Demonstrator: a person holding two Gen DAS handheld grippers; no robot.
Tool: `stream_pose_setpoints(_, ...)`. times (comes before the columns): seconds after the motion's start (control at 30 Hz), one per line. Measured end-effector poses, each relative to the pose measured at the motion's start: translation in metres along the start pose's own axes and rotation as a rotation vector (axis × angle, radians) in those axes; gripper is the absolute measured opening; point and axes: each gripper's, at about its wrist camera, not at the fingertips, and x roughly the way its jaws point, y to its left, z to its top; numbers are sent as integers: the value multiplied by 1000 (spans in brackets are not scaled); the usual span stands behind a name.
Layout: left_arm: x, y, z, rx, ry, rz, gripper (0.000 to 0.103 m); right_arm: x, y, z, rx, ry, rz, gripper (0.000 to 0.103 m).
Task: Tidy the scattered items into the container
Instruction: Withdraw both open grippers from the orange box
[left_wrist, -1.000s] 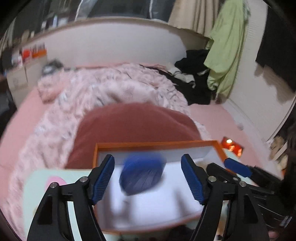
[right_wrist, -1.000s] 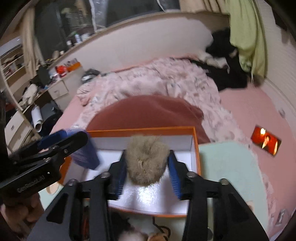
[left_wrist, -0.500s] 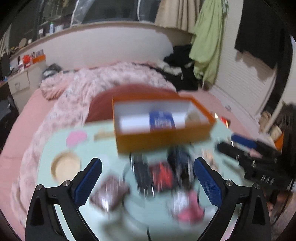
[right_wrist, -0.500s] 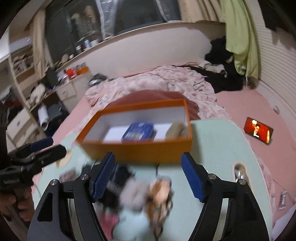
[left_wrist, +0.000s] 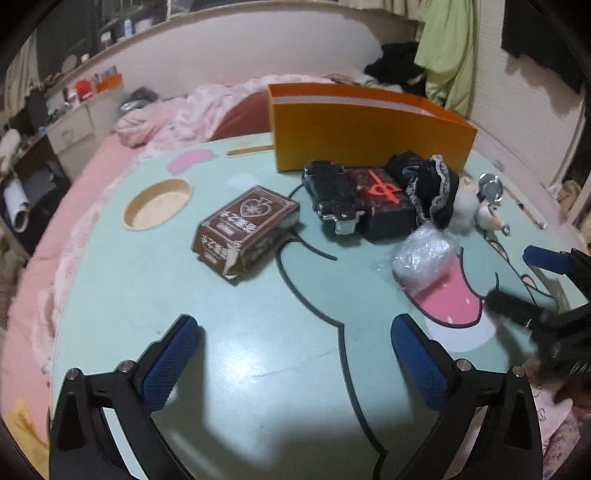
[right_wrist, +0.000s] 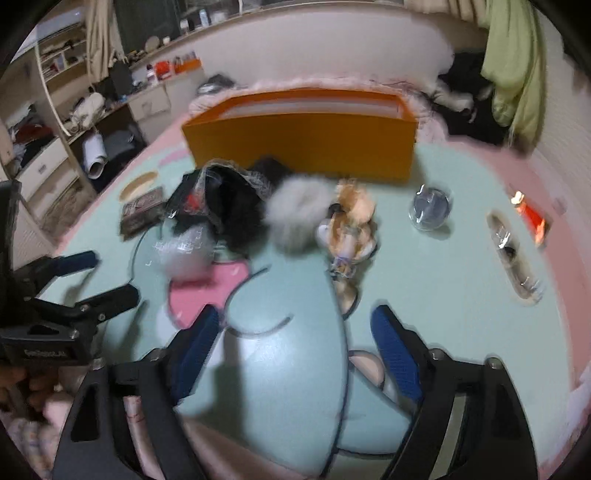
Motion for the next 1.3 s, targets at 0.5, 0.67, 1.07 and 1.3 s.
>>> stream_pose_setpoints(0.5,-2,1,0,5,-8,-6,103,10,2,-2,-45,3,-36,103)
stream_pose_setpoints(0.67,-2,1,0,7,-7,-7,103,7,5,-3,-67,-12,-21,103)
stream_pose_setpoints(1.07,-2,0,0,11,-12,-10,103,8,3,-4,-100,-70,12,103)
stream_pose_setpoints(1.3,-3,0,0,15,-13,-15,103,7,4,-4,-107,-87,22,103)
